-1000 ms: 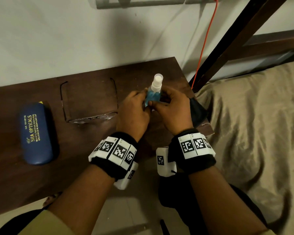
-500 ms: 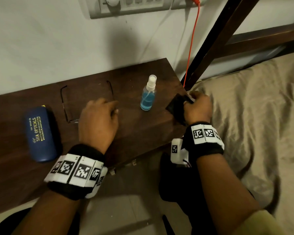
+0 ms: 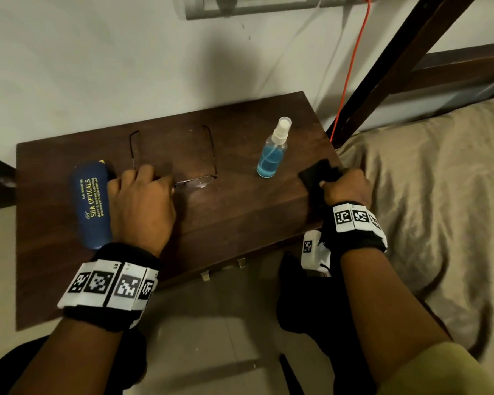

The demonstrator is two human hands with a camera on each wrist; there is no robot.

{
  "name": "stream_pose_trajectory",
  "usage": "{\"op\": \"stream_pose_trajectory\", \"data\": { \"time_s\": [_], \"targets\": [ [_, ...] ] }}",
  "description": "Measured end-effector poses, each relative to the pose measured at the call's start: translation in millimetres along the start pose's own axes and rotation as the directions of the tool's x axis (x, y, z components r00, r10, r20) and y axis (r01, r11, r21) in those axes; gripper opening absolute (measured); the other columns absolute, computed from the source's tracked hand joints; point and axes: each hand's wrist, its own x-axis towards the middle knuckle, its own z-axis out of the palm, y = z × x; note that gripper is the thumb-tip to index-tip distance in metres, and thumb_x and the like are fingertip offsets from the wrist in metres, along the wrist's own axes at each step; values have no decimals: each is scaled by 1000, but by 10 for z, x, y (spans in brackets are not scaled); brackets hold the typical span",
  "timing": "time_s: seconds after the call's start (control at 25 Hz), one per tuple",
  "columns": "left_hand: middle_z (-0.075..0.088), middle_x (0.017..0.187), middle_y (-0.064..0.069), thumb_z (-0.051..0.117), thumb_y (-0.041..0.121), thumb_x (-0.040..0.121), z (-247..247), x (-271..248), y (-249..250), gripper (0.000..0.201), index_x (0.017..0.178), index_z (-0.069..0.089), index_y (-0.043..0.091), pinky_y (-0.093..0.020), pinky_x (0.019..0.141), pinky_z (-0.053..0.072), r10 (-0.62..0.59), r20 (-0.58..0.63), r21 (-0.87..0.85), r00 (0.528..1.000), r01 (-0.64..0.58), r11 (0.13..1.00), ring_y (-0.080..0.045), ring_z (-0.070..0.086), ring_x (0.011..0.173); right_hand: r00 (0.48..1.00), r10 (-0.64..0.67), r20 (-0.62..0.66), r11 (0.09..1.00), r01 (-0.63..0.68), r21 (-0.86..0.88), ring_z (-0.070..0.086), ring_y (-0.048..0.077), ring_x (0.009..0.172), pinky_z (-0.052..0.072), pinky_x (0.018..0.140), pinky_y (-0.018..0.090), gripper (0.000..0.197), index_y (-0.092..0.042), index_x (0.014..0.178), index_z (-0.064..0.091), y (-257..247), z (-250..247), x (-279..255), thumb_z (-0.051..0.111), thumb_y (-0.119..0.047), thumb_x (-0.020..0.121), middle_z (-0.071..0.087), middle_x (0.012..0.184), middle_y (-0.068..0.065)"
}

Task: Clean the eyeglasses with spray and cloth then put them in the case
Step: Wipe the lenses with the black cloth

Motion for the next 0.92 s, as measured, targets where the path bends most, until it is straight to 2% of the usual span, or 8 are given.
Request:
{"op": "stream_pose_trajectory", "data": {
  "time_s": [0.2,0.32,0.4,0.48,0.64,0.72,0.84,0.92],
  "targets": [
    [61,102,-15,57,26,90,5,62,32,20,95,71,12,-49,90,32,-16,15,-37,1000,17,999,-38,50,101,982,-49,184,993,68,-96,61,34,98,51,85,39,42,-5,106,64,-34,-39,-312,71,-28,71,64,108,18],
    [62,106,-10,52,31,92,27,60,36,24,102,69,18,-46,93,29,15,19,-62,1000,-14,998,-33,50,104,891,-169,422,985,170,36,64,28,85,54,80,38,35,-10,102,65,-207,0,-540,73,-22,70,68,96,12],
    [63,105,-7,51,31,91,20,42,43,23,104,69,21,-46,95,28,37,9,-89,999,-36,995,-31,51,103,808,-322,494,946,251,207,65,24,86,55,79,38,31,-12,102,64,-388,37,-698,73,-16,73,68,96,9],
    [63,103,-5,51,31,90,-22,23,53,24,103,69,23,-46,96,28,29,-3,-131,1000,-29,991,-29,51,102,772,-450,448,881,304,362,66,23,88,55,78,36,26,-12,103,63,-574,71,-860,70,-11,78,67,97,7],
    [65,88,-2,53,34,87,-279,29,44,20,86,69,23,-47,95,33,-98,-96,-311,991,63,948,-28,57,93,828,-515,223,734,292,613,67,24,87,56,80,45,22,-10,96,64,-777,80,-1025,67,-18,76,69,92,8],
    [69,76,-1,56,37,82,-436,26,-30,23,75,70,21,-45,88,47,-187,-66,-559,980,119,820,-25,64,81,852,-500,157,663,260,702,68,22,85,56,79,47,26,-11,93,65,-832,53,-1054,64,-23,70,70,90,7],
    [66,55,-11,62,29,78,-652,-5,-113,27,61,69,11,-39,61,55,-308,129,-879,943,252,405,-26,64,54,850,-526,1,574,354,739,68,18,82,58,74,46,17,-11,90,65,-902,-8,-1114,63,-17,74,69,86,5],
    [64,51,-15,64,13,80,-742,-46,-136,25,56,69,7,-27,53,49,-325,186,-892,927,298,340,-19,59,46,822,-548,-156,514,478,712,67,14,78,58,69,44,11,-11,92,65,-949,-35,-1167,64,-10,80,68,83,0]
  ]
}}
